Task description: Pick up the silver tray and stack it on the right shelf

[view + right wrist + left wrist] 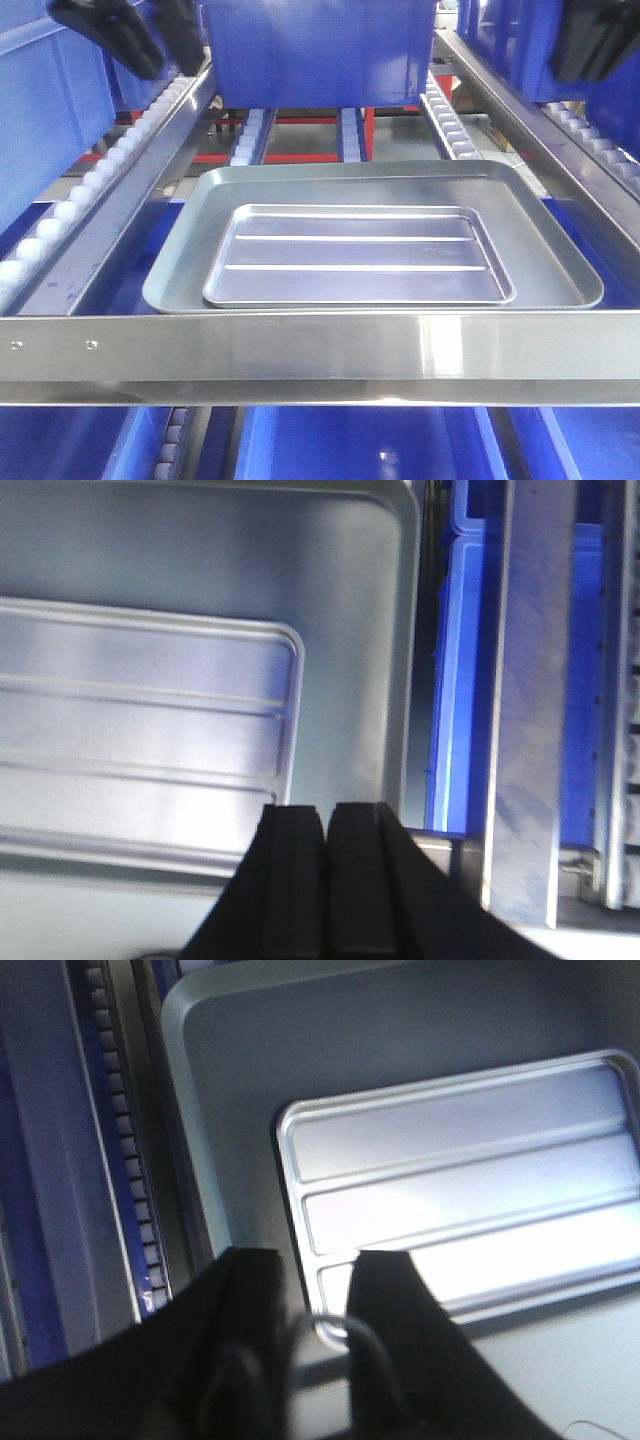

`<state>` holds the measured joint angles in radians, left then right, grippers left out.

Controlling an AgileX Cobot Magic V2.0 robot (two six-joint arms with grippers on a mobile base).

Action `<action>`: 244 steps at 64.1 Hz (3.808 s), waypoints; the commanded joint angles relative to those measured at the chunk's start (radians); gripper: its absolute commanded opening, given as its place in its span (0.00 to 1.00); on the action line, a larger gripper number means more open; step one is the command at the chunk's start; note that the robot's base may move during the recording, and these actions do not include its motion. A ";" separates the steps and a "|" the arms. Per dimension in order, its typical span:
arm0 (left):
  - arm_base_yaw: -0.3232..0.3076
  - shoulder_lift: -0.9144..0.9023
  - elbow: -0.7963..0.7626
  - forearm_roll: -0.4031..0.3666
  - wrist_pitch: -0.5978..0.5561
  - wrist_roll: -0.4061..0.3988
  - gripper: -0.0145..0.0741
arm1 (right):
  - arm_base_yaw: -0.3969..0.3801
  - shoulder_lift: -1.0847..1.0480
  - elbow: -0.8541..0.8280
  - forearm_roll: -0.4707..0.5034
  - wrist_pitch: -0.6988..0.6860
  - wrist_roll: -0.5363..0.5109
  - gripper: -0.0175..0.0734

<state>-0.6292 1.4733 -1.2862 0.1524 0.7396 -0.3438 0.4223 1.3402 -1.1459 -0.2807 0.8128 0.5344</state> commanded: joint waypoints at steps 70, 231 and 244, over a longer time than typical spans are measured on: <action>-0.012 -1.269 0.692 0.025 -0.294 0.000 0.05 | -0.003 -1.153 0.591 -0.034 -0.321 -0.127 0.25; 0.557 -1.498 1.334 -0.270 -0.819 0.403 0.05 | -0.007 -1.153 0.591 -0.034 -0.344 -0.127 0.25; 0.557 -1.498 1.334 -0.270 -0.819 0.403 0.05 | -0.135 -1.154 0.658 0.072 -0.445 -0.250 0.25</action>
<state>-0.0748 -0.0110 0.0294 -0.1096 0.0143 0.0585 0.3487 0.1756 -0.4980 -0.2527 0.5042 0.3563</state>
